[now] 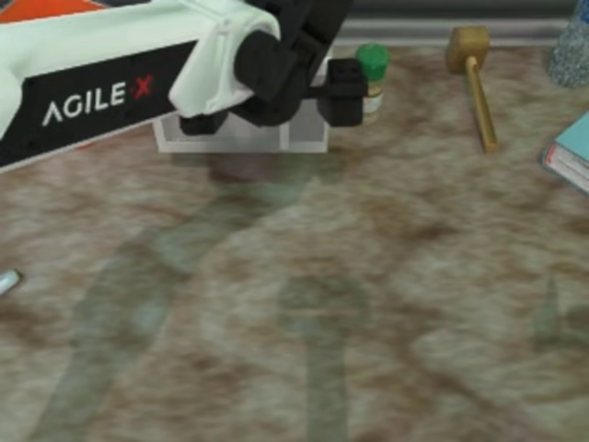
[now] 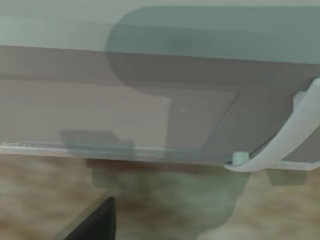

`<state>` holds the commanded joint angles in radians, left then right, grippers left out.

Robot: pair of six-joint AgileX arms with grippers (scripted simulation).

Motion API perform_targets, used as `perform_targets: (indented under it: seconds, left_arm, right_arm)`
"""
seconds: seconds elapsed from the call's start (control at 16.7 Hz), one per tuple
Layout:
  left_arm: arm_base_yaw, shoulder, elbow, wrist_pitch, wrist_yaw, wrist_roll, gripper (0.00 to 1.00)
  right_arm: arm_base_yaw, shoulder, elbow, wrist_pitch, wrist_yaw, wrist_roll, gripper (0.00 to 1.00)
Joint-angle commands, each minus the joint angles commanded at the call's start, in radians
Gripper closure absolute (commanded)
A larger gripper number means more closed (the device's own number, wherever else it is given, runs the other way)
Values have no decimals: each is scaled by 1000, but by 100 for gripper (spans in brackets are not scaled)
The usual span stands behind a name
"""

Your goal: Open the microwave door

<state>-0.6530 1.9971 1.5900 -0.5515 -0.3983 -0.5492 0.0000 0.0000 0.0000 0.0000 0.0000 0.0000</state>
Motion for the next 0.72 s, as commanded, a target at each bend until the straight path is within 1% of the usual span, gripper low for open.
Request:
perform_targets:
  seconds: [0.42, 0.72]
  left_arm:
    - [8, 18, 9, 15, 5, 7, 0]
    - [54, 191, 77, 124, 34, 49, 0]
  right_arm:
    - [0, 0, 0, 0, 0, 0, 0]
    - [0, 0, 0, 0, 0, 0, 0]
